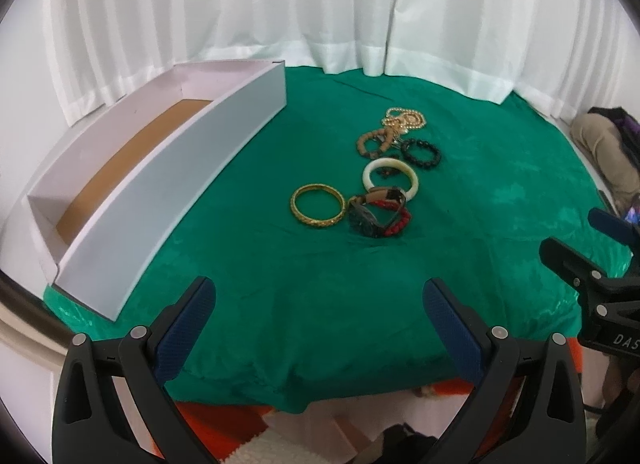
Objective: Organize jewelry
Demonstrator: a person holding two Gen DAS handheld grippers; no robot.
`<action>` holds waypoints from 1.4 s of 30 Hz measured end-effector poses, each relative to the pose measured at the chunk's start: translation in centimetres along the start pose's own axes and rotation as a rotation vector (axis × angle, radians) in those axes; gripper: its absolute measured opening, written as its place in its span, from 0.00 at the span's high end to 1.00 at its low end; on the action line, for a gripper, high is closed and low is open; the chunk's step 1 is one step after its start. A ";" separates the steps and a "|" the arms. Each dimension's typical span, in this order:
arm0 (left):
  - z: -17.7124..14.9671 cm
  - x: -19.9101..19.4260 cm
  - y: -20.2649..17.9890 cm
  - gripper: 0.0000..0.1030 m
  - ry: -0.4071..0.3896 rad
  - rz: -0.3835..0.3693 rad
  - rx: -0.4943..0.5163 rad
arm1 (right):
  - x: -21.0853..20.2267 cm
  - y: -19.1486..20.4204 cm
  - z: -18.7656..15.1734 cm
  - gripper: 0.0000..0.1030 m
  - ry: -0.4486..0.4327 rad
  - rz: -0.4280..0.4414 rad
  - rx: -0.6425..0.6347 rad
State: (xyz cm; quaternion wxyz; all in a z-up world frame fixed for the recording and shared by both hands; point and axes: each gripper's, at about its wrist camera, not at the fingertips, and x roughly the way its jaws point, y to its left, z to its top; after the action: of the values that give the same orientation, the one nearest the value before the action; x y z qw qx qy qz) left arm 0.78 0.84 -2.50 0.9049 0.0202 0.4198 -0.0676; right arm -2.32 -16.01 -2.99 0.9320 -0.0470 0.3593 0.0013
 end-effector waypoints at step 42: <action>5.7 13.5 -1.6 0.49 0.137 -0.253 0.262 | 2.4 -3.1 -0.9 0.00 0.061 0.011 0.074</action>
State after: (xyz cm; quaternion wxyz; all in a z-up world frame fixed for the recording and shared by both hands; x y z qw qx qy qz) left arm 13.50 -2.66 -9.04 0.8482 0.0892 0.4671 -0.2332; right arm -1.05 -19.21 -5.01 0.9216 -0.0106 0.3878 -0.0085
